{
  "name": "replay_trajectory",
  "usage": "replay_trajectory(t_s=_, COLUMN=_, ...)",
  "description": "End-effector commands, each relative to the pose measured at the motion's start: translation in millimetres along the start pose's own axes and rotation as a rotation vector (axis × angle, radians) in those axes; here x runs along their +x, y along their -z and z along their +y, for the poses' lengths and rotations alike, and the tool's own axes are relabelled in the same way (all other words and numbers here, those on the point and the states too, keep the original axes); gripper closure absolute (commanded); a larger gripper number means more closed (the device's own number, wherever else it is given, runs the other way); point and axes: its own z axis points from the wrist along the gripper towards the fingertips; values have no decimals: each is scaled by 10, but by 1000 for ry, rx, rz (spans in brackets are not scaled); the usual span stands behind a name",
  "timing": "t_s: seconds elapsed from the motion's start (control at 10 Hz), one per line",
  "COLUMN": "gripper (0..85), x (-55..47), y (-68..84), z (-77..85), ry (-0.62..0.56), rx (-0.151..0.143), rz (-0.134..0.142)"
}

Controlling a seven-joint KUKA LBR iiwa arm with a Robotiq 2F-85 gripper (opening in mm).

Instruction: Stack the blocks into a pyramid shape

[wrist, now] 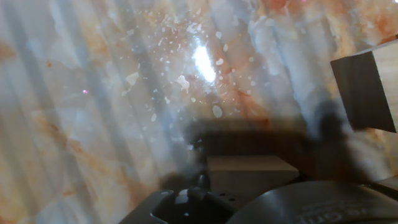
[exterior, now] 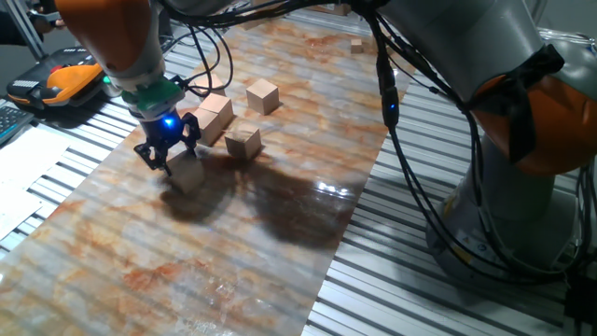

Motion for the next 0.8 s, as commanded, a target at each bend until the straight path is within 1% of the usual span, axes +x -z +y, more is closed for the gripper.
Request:
replay_trajectory(t_s=0.0, gripper=850, x=7, y=-5, z=3, ry=3, rx=0, rz=-6)
replay_trajectory(t_s=0.2, gripper=850, x=12, y=6, z=6, ry=0, rx=31, rz=-46)
replay_trajectory(t_s=0.3, gripper=850, x=10, y=7, z=4, ry=-8, rx=39, rz=-59)
replay_trajectory(t_s=0.4, gripper=850, x=10, y=8, z=3, ry=-21, rx=40, rz=-65)
replay_trajectory(t_s=0.5, gripper=850, x=8, y=8, z=1, ry=-52, rx=27, rz=-67)
replay_trajectory(t_s=0.7, gripper=850, x=-1, y=8, z=-9, ry=-109, rx=13, rz=-64)
